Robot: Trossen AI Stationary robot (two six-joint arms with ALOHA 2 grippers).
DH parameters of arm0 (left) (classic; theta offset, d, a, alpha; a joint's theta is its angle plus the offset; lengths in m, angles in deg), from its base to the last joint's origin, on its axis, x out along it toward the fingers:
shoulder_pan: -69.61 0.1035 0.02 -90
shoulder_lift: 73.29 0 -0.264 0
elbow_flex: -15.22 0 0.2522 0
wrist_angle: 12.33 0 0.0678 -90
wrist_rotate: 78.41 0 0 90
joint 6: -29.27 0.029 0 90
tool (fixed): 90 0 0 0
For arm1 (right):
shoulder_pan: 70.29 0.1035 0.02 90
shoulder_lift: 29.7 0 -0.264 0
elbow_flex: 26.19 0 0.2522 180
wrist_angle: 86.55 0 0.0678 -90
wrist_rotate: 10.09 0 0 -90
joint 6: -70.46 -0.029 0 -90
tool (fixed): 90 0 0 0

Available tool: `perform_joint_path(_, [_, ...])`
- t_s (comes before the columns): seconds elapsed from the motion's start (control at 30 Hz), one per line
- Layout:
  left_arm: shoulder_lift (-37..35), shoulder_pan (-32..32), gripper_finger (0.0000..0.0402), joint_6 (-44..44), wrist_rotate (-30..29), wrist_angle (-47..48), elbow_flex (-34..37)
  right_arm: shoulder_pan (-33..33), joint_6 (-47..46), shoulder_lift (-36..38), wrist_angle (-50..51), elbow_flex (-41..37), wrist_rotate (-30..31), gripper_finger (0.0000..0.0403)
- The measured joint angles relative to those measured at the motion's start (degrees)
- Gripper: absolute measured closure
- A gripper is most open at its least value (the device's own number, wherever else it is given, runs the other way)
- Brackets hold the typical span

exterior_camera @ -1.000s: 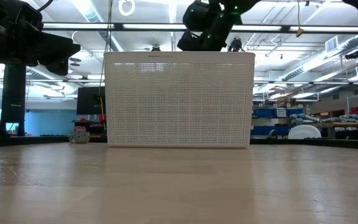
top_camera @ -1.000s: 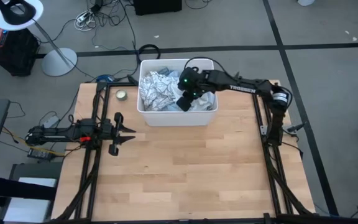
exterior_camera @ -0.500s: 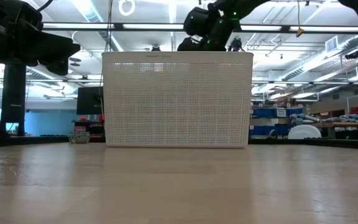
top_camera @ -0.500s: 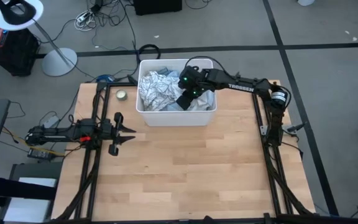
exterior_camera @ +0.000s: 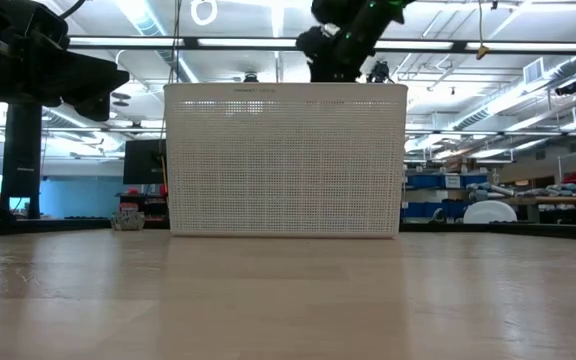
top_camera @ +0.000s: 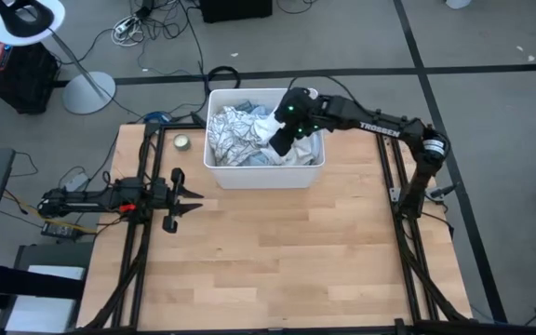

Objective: Sort clothes
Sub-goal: Return to Home Position

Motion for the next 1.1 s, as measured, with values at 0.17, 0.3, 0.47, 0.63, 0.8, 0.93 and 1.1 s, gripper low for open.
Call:
perform_joint_path(0.17, [0.0, 0.0, 0.0289, 0.0, 0.0, 0.0, 0.0, 0.3, 0.1, 3.7, 0.1, 0.1, -0.1, 0.023])
perform_joint_path(0.3, [0.0, 0.0, 0.0289, 0.0, 0.0, 0.0, 0.0, 1.4, -0.6, 6.3, 2.8, 0.1, -0.2, 0.0231])
perform_joint_path(0.47, [0.0, 0.0, 0.0289, 0.0, 0.0, 0.0, 0.0, 4.8, 3.5, 9.2, 5.0, -1.0, 1.5, 0.0231])
perform_joint_path(0.63, [0.0, 0.0, 0.0289, 0.0, 0.0, 0.0, 0.0, 9.1, 6.1, 12.7, 4.7, -7.9, 3.8, 0.0232])
perform_joint_path(0.8, [0.0, 0.0, 0.0289, 0.0, 0.0, 0.0, 0.0, 12.7, 4.1, 18.0, 0.2, -17.0, 5.7, 0.0233])
perform_joint_path(0.93, [0.0, 0.0, 0.0289, 0.0, 0.0, 0.0, 0.0, 15.8, 3.8, 23.5, -6.5, -25.2, 5.6, 0.0235])
perform_joint_path(1.1, [0.0, 0.0, 0.0289, 0.0, 0.0, 0.0, 0.0, 18.9, 3.7, 30.2, -15.8, -35.7, 6.6, 0.0237])
